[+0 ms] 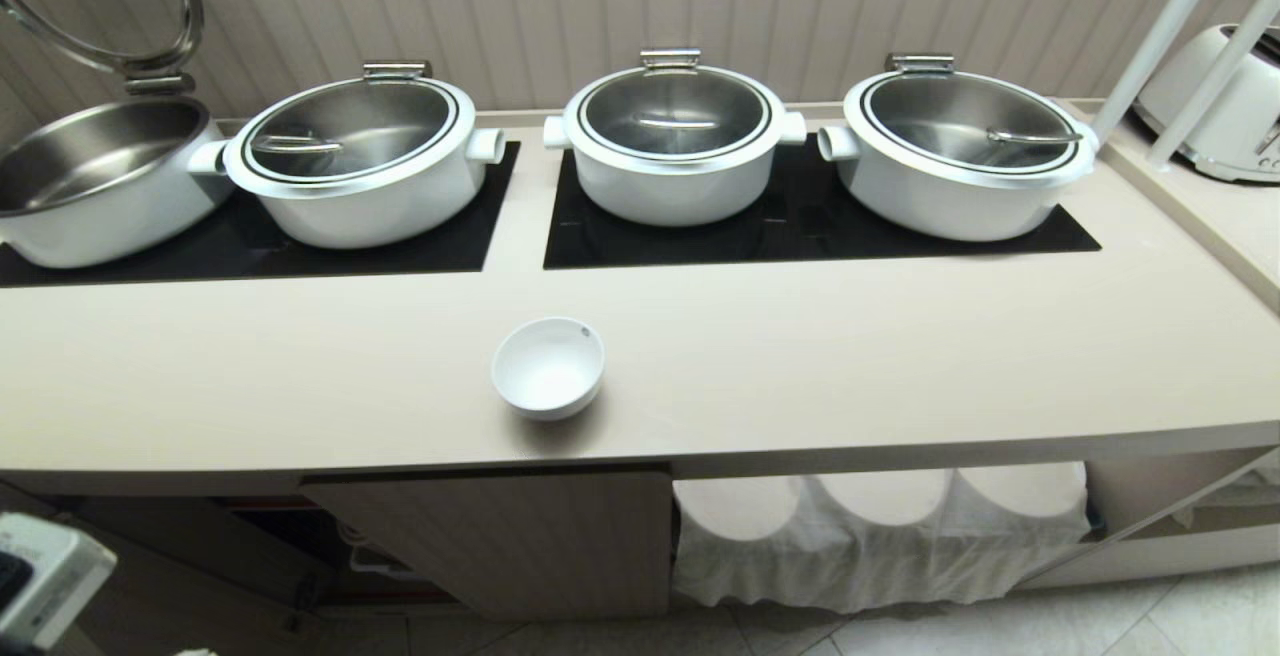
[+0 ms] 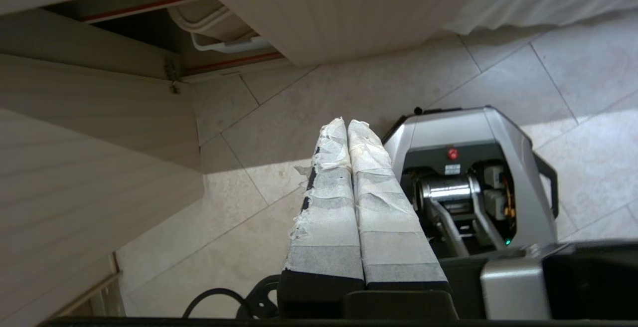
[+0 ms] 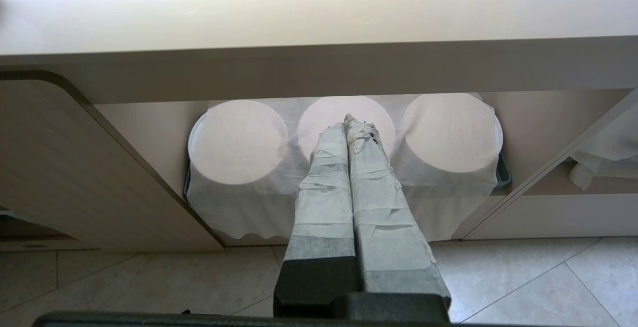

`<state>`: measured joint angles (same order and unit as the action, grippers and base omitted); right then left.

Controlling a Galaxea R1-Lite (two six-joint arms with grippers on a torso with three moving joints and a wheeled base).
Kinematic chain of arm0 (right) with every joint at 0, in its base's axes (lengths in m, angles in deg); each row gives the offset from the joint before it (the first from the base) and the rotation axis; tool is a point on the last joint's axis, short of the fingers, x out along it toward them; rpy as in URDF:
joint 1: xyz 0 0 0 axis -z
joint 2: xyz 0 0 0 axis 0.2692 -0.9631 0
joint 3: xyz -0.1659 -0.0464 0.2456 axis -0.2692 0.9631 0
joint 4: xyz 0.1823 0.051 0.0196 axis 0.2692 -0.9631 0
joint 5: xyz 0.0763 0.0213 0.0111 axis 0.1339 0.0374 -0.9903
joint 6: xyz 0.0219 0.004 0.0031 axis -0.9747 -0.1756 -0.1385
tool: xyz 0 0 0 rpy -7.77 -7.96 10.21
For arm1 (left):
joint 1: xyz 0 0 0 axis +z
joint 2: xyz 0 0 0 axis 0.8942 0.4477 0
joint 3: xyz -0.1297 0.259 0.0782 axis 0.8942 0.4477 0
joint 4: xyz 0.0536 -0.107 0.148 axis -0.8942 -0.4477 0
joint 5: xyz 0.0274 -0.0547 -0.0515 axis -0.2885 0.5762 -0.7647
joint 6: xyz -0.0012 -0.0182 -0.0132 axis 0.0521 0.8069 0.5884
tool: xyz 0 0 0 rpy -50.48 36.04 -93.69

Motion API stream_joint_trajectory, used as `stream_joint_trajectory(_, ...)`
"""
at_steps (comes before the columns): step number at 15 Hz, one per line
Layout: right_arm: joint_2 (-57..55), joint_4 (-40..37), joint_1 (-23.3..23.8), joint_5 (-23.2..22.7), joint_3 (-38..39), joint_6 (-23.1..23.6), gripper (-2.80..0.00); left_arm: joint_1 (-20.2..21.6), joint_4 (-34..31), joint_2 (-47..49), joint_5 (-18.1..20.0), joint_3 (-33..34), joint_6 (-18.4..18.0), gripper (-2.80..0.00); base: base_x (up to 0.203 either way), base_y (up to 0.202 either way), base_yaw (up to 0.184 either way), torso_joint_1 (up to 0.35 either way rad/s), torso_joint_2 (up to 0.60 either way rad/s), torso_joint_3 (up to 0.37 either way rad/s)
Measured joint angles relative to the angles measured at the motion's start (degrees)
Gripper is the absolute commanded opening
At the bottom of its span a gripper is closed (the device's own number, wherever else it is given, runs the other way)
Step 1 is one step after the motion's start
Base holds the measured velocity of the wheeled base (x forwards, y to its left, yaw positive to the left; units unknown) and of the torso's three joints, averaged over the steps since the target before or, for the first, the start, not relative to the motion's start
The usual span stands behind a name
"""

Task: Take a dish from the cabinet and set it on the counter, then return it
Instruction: Pick up the bowl from the table

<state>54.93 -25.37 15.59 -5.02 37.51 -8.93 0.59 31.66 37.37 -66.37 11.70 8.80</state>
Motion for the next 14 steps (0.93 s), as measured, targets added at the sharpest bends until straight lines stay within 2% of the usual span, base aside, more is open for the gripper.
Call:
stream_joint_trajectory(2,0.00,0.00,0.00,0.00,0.00,0.06,-2.80,1.76,4.69,-2.91,0.15,6.51,-1.65,-2.80,0.000,0.000,0.000,0.000,0.00,0.000)
stream_joint_trajectory(4,0.00,0.00,-0.01,0.01,0.00,0.01,-2.80,9.18,13.76,-4.53,2.40,12.36,-7.02,-2.80,0.000,0.000,0.000,0.000,0.00,0.000)
stream_joint_trajectory(5,0.00,0.00,-0.02,0.02,0.00,0.04,-2.80,14.28,21.25,-5.16,5.14,16.16,-11.45,-2.80,0.000,0.000,0.000,0.000,0.00,0.000)
stream_joint_trajectory(6,0.00,0.00,0.00,0.02,0.00,0.04,-2.80,19.53,28.59,-5.58,8.65,19.87,-16.08,-2.80,0.000,0.000,0.000,0.000,0.00,0.000)
stream_joint_trajectory(8,0.00,0.00,0.00,0.02,0.00,0.04,-2.80,31.44,44.22,-6.32,18.07,25.37,-25.20,-2.80,0.000,0.000,0.000,0.000,0.00,0.000)
stream_joint_trajectory(10,0.00,0.00,0.00,0.02,0.00,0.04,-2.80,44.02,54.62,-8.49,29.33,28.24,-31.56,-2.80,0.000,0.000,0.000,0.000,0.00,0.000)
stream_joint_trajectory(11,0.00,0.00,0.00,0.04,0.00,0.04,-2.80,49.68,55.93,-11.18,35.22,29.11,-33.43,-2.80,0.000,0.000,0.000,0.000,0.00,0.000)
stream_joint_trajectory(12,0.00,0.00,0.00,0.00,0.00,0.04,-2.80,54.25,54.51,-14.68,39.70,29.58,-34.67,-2.80,0.000,0.000,0.000,0.000,0.00,0.000)
stream_joint_trajectory(14,0.00,0.00,0.00,0.00,0.00,0.01,-2.80,63.38,47.99,-23.77,46.12,29.94,-37.45,-2.80,0.000,0.000,0.000,0.000,0.00,0.000)
